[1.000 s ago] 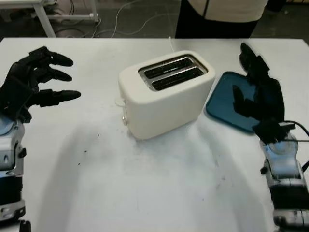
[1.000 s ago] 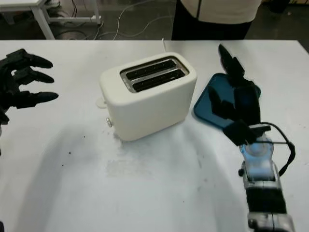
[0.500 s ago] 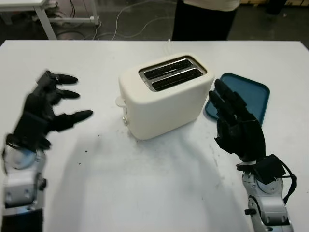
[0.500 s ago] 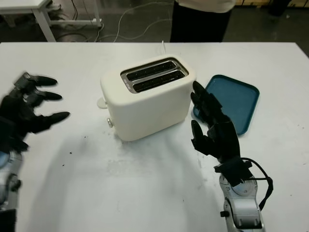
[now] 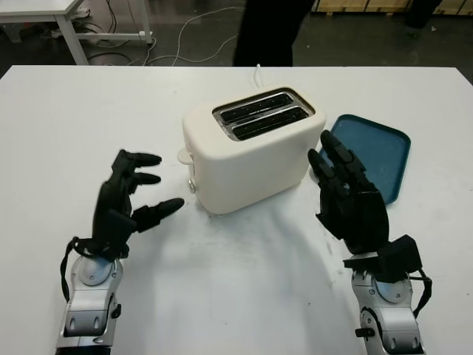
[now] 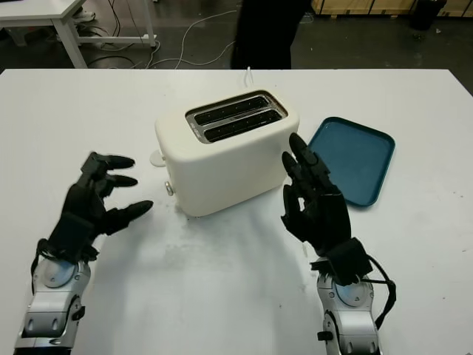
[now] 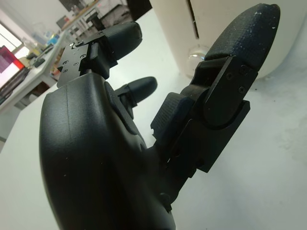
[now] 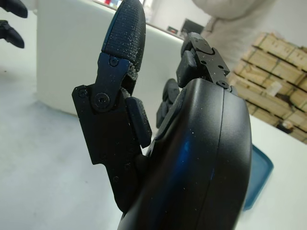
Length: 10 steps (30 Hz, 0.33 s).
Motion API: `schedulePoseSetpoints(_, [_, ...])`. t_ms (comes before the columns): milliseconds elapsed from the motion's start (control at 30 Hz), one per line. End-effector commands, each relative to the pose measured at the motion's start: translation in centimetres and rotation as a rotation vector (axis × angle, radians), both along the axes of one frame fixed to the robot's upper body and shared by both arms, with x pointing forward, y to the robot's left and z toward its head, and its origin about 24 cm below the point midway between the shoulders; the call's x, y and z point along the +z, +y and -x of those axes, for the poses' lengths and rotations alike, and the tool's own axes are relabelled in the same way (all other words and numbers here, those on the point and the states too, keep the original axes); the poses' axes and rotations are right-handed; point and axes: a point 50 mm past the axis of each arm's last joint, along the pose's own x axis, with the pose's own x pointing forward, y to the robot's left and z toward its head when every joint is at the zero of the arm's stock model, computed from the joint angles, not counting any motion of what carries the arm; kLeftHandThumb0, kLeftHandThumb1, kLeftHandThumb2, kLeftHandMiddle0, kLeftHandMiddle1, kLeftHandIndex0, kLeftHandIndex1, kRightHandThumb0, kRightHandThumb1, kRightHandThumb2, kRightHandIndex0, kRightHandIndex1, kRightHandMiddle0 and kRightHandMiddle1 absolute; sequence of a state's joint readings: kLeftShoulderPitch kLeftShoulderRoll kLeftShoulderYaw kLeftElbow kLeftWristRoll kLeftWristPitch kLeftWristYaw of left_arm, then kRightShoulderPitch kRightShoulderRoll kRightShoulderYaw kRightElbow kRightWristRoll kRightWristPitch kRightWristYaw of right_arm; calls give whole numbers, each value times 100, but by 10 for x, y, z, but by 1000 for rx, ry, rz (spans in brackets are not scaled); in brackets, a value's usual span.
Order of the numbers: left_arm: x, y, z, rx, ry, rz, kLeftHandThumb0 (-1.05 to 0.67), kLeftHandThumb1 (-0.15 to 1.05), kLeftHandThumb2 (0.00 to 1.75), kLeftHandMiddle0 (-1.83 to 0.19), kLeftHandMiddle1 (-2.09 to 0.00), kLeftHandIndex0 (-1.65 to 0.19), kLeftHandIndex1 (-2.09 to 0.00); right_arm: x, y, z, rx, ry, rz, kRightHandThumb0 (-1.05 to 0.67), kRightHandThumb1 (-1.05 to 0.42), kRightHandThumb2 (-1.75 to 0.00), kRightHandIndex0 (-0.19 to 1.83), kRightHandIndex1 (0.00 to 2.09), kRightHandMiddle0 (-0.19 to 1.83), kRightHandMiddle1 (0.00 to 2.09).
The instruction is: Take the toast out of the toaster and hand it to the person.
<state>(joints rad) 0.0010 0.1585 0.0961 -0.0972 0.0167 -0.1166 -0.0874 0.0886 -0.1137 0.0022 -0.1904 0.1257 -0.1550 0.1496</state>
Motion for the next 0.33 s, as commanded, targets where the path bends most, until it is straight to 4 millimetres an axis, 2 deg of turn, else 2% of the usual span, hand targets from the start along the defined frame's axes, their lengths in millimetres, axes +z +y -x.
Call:
schedulePoseSetpoints(0, [2, -1, 2, -10, -9, 1, -105, 70, 0, -8, -147, -6, -137, -3, -2, -1, -33, 30, 7, -80, -92, -65, 15, 7, 17, 0])
schedulePoseSetpoints(300, [6, 2, 3, -6, -26, -10, -105, 71, 0, -9, -147, -8, -135, -3, -8, -4, -129, 52, 62, -73, -92, -67, 13, 6, 17, 0])
